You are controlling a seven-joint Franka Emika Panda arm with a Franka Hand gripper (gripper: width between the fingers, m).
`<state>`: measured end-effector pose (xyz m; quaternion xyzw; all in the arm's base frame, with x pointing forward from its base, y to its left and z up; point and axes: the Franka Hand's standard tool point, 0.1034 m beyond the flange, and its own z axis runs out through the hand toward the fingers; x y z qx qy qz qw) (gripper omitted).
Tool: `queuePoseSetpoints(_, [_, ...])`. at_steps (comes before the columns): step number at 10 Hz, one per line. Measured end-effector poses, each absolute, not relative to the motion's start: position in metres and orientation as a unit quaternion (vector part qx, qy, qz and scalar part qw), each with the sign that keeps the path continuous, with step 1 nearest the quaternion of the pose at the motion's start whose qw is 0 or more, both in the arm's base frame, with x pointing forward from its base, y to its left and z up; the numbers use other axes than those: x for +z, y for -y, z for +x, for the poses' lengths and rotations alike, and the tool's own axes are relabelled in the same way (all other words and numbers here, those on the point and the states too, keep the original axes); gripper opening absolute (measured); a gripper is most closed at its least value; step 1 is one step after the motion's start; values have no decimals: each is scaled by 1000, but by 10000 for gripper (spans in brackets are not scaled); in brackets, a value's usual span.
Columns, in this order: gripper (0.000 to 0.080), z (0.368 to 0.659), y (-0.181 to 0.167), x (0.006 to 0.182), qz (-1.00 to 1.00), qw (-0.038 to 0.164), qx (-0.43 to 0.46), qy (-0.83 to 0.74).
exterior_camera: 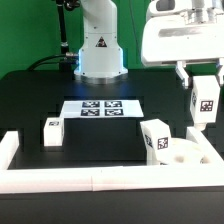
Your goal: Assemble stool
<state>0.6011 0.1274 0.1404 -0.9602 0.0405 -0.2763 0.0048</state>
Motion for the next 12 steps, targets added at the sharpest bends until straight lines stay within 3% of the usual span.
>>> queuePoseSetpoints(3, [334,612,-110,141,-957,-12,-290,-20])
queuePoseSetpoints(9, [334,612,-108,140,-957,-12,-290,-22])
queuePoseSetpoints(12, [334,617,-93,147,-934,-23,-356,-19])
